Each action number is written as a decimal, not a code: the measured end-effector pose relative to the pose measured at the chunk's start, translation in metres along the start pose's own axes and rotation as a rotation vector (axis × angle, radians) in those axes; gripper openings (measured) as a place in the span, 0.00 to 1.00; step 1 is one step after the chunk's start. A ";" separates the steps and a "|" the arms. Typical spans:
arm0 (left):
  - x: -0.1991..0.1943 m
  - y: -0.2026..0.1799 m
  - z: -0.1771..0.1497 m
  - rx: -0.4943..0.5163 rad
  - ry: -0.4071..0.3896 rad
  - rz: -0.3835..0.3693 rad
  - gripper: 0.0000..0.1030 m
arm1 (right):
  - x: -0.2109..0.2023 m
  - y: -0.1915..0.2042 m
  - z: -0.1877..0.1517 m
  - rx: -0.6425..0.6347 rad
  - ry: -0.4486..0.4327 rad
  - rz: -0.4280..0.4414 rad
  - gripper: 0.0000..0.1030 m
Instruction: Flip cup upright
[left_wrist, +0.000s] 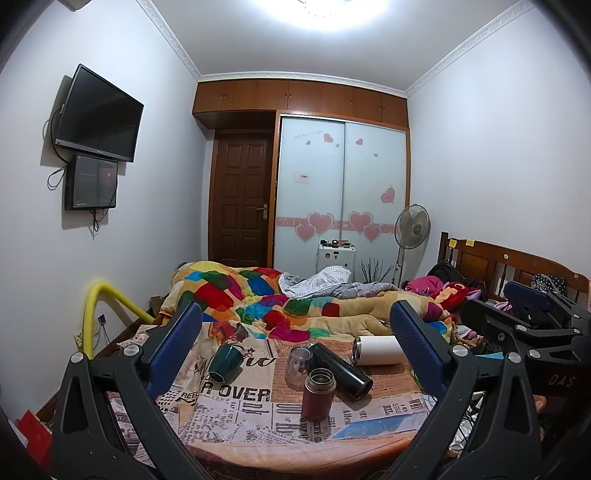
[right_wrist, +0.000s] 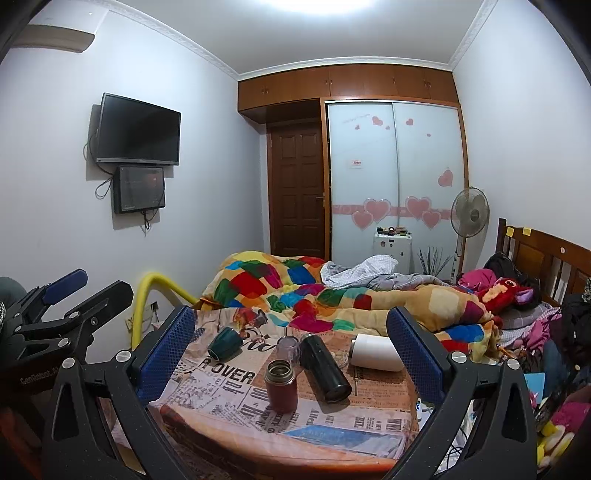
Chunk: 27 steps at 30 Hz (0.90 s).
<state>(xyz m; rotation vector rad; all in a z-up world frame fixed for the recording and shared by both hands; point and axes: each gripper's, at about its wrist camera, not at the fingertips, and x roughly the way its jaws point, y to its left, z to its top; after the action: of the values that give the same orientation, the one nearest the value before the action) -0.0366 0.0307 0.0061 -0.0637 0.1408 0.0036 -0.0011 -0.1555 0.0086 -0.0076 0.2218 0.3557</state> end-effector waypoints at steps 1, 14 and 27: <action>0.000 0.000 0.000 0.000 0.000 0.001 1.00 | 0.000 0.000 0.000 0.000 -0.001 -0.001 1.00; 0.003 0.000 -0.001 0.005 0.000 0.000 1.00 | -0.002 0.000 0.003 -0.006 -0.010 0.000 1.00; 0.005 0.001 -0.005 0.002 0.012 -0.009 1.00 | -0.004 0.000 0.008 -0.006 -0.014 -0.003 1.00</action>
<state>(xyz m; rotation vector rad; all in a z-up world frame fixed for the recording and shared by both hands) -0.0323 0.0311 0.0006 -0.0622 0.1529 -0.0057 -0.0030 -0.1564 0.0170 -0.0117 0.2070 0.3536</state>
